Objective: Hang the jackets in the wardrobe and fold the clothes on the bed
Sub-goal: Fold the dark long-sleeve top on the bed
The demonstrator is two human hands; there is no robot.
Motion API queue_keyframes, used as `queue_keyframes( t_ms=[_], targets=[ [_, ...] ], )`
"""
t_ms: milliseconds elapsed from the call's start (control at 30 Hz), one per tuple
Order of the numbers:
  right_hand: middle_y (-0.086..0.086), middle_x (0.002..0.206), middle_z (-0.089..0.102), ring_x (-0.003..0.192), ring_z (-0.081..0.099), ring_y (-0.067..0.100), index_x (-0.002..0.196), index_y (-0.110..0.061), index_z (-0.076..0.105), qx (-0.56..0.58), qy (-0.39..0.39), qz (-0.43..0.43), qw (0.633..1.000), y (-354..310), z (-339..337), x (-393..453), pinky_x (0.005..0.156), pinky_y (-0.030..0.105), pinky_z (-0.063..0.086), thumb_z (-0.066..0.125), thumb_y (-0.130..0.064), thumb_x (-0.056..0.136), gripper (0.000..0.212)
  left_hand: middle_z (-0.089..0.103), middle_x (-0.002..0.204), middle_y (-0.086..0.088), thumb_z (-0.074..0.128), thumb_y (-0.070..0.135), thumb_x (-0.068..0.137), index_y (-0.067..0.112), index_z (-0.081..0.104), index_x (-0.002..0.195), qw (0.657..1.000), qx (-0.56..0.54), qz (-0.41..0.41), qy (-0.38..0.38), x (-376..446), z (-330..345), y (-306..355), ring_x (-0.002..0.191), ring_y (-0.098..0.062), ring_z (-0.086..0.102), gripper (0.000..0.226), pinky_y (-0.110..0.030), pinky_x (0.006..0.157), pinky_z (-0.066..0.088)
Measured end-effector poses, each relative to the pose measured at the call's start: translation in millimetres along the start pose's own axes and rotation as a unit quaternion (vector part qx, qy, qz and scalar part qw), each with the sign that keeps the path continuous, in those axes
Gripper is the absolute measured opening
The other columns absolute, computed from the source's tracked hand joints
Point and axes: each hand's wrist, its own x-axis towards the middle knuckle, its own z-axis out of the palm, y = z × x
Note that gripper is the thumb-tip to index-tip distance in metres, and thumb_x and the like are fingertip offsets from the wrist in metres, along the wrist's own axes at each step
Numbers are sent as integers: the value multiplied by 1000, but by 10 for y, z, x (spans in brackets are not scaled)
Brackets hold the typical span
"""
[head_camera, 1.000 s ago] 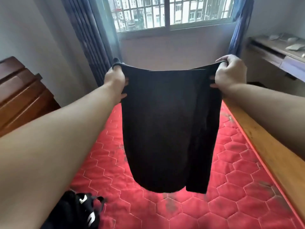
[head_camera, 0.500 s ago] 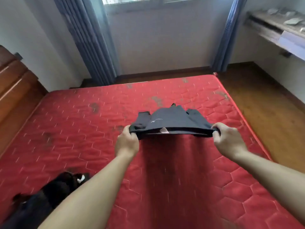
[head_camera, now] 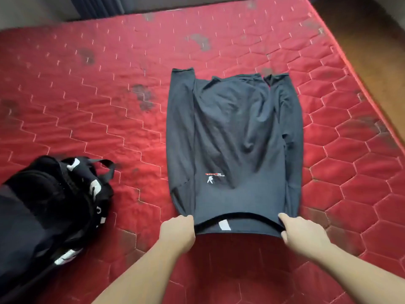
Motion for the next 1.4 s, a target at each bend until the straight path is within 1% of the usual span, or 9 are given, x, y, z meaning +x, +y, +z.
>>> queue_keyframes(
  t_ms=[133, 300, 533, 800, 967, 1067, 1200, 1300, 1400],
  targets=[
    [1, 108, 65, 99, 65, 27, 115, -26, 44, 11, -52, 10, 999, -2, 391, -81, 70, 33, 41, 39, -31, 87, 29, 63, 116, -6, 40, 25, 91, 19, 55, 106, 996, 32, 18, -79, 1, 324, 16, 106, -30, 62, 23, -34, 76, 41],
    [-2, 114, 63, 106, 61, 24, 108, -28, 52, 104, -141, 24, 984, 114, 210, 102, 81, 34, 46, 40, -61, 89, 40, 65, 115, 4, 46, 78, 70, 29, 61, 105, 986, 58, 40, -152, 321, -144, 102, 110, -22, 60, 62, -34, 76, 41],
    [9, 98, 71, 97, 62, 32, 86, -18, 67, 308, 57, 166, 935, 813, -602, 1239, 79, 33, 47, 53, -27, 87, 16, 63, 109, 7, 47, 42, 87, 33, 57, 113, 984, -132, 113, -33, 1051, -913, 1345, 92, -18, 56, 29, -30, 74, 41],
    [12, 108, 67, 100, 65, 33, 111, -11, 57, 472, 102, 247, 840, 1253, -641, 2345, 89, 39, 51, 69, -38, 79, 44, 45, 132, 2, 58, 36, 85, 28, 38, 137, 950, -269, 154, -39, 1815, -822, 2828, 119, -23, 50, 56, -43, 96, 46],
    [8, 69, 63, 45, 62, 16, 78, -12, 53, 579, 69, 221, 781, 1288, -678, 2711, 46, 27, 53, 74, -27, 75, 25, 35, 132, -2, 62, 68, 72, 29, 17, 144, 980, -165, 111, -22, 2014, -644, 3020, 114, -30, 50, 94, -44, 89, 43],
    [4, 54, 55, 35, 52, 13, 65, -13, 56, 582, 88, 191, 785, 1259, -761, 2794, 38, 20, 43, 61, -16, 73, 10, 50, 119, -4, 57, 71, 72, 23, 31, 130, 984, -156, 73, 50, 2118, -719, 3151, 106, -30, 56, 80, -44, 86, 38],
    [-11, 39, 32, 34, 30, 9, 45, -19, 40, 624, 125, 158, 755, 1324, -866, 2709, 34, 16, 23, 58, -13, 69, 31, 60, 104, -4, 59, 41, 82, 20, 38, 114, 959, -237, 71, 138, 2275, -921, 3237, 98, -30, 59, 44, -41, 78, 38],
    [-10, 46, 32, 48, 29, 12, 48, -20, 41, 657, 97, 185, 725, 1408, -925, 2727, 45, 24, 23, 57, -9, 67, 27, 59, 79, -1, 52, 24, 83, 23, 42, 105, 918, -362, 143, 83, 2276, -1018, 3198, 81, -31, 57, 25, -39, 69, 42],
    [-4, 67, 59, 63, 54, 15, 74, -17, 60, 706, 16, 204, 677, 1385, -1049, 2834, 59, 27, 44, 72, -22, 74, 13, 44, 61, 7, 51, 22, 79, 29, 45, 84, 876, -431, 217, 13, 2217, -1065, 3128, 66, -18, 45, 11, -34, 63, 39]
  ],
)
